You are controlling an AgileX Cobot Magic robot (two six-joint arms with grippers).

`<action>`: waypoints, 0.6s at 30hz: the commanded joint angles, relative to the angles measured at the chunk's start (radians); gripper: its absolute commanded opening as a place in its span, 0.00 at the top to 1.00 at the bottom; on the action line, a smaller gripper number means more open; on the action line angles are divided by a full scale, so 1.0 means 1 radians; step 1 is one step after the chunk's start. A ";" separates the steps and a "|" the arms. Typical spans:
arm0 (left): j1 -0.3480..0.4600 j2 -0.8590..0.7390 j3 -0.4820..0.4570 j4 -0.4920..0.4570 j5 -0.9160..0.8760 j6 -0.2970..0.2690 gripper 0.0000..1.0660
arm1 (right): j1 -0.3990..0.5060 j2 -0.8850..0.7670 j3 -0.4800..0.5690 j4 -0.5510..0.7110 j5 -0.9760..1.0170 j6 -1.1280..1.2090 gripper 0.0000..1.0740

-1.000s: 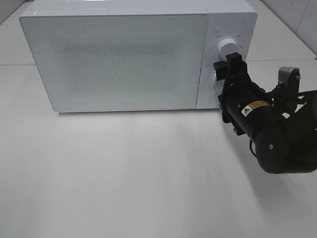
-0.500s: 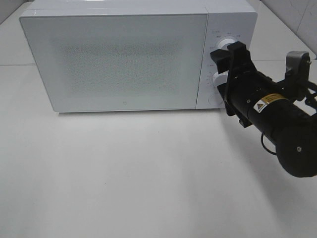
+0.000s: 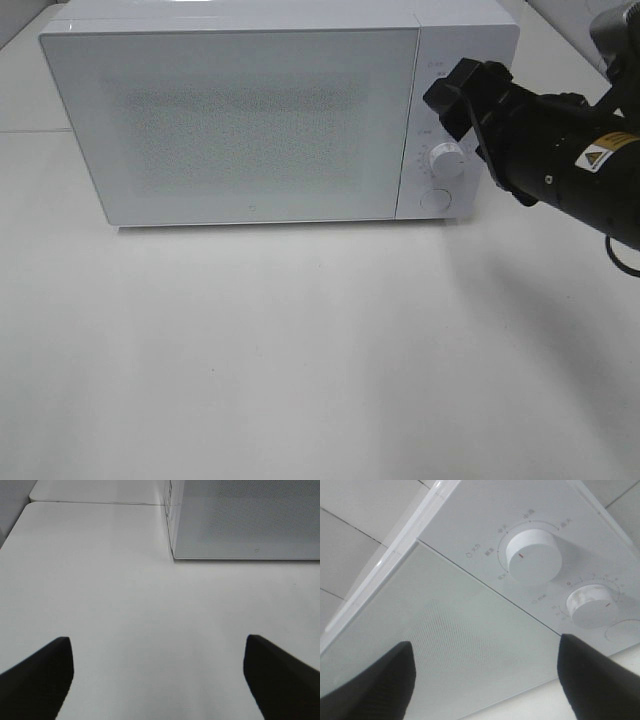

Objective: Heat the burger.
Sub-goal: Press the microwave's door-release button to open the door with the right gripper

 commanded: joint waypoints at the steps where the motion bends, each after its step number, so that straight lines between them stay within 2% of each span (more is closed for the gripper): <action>1: 0.001 -0.014 0.002 0.001 0.002 -0.002 0.21 | -0.006 -0.057 -0.003 0.025 0.079 -0.171 0.34; 3: 0.001 -0.014 0.002 0.001 0.002 -0.002 0.21 | -0.006 -0.119 -0.003 0.061 0.174 -0.331 0.34; 4: 0.001 -0.014 0.002 0.001 0.002 -0.002 0.21 | -0.006 -0.119 -0.003 0.061 0.174 -0.331 0.34; 6: 0.001 -0.014 0.002 0.001 0.002 -0.002 0.21 | -0.017 -0.199 -0.005 0.107 0.318 -0.539 0.33; 9: 0.001 -0.014 0.002 0.001 0.002 -0.002 0.21 | -0.026 -0.218 -0.005 0.107 0.360 -0.578 0.33; 11: 0.001 -0.014 0.002 0.001 0.002 -0.002 0.21 | -0.085 -0.283 -0.005 0.097 0.504 -0.660 0.33; 13: 0.001 -0.014 0.002 0.001 0.002 -0.002 0.21 | -0.102 -0.299 -0.005 0.095 0.541 -0.679 0.33; 14: 0.001 -0.014 0.002 0.001 0.002 -0.002 0.21 | -0.133 -0.328 -0.005 0.073 0.622 -0.711 0.33; 17: 0.001 -0.014 0.002 0.001 0.002 -0.002 0.21 | -0.149 -0.347 -0.005 0.051 0.664 -0.714 0.33; 18: 0.001 -0.014 0.002 0.001 0.002 -0.002 0.21 | -0.182 -0.377 -0.014 0.004 0.751 -0.714 0.33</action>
